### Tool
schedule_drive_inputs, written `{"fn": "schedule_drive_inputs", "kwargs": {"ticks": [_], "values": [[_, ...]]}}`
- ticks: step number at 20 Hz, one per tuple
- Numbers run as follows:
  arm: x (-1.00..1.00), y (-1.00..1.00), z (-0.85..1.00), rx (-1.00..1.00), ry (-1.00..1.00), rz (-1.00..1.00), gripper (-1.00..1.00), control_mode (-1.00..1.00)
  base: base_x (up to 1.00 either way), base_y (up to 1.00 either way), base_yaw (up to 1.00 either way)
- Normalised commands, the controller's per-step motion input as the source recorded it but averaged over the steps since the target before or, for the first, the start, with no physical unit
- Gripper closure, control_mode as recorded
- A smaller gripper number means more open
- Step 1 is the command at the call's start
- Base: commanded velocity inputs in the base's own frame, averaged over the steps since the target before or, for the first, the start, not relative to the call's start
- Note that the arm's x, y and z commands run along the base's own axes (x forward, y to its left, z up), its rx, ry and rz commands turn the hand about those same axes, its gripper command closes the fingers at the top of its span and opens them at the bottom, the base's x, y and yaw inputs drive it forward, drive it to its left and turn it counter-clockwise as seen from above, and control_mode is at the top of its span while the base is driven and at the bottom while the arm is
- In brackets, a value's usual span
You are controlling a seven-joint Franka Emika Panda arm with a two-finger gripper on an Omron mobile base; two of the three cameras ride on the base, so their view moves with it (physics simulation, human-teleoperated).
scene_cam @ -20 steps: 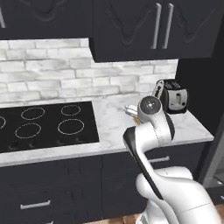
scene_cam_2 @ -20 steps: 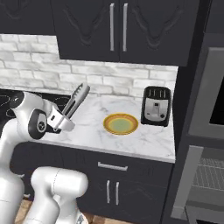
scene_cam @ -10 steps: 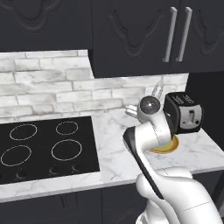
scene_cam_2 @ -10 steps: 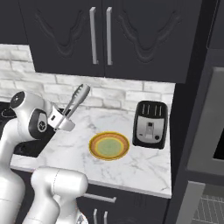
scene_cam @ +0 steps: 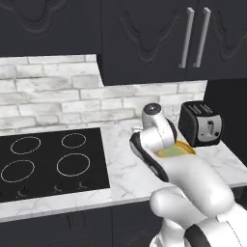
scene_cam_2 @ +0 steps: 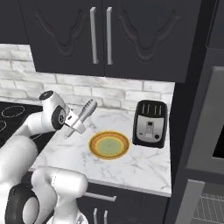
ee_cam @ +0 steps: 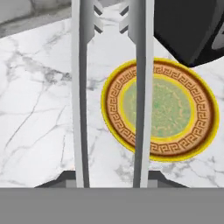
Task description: Pick up the tongs from the counter and place them near the plate next to the oven.
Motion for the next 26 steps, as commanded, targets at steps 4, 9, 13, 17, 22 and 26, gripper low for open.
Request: {"fn": "schedule_drive_inputs", "kwargs": {"ticks": [4,9,13,17,22,26], "values": [[0.53,0.19,-0.45,-0.03,0.45,0.04,1.00,-1.00,0.00,0.00,0.00],[0.20,0.19,-0.52,-0.05,0.18,0.03,1.00,-1.00,0.00,0.00,0.00],[-0.15,0.10,-0.51,-0.03,-0.09,0.07,1.00,-1.00,0.00,0.00,0.00],[-0.09,0.08,-0.39,0.00,-0.14,0.08,1.00,-1.00,0.00,0.00,0.00],[-0.02,0.03,-0.42,0.00,-0.01,0.08,1.00,-1.00,0.00,0.00,0.00],[-0.25,-0.07,-0.40,0.10,0.00,0.10,1.00,-1.00,0.00,0.00,0.00]]}}
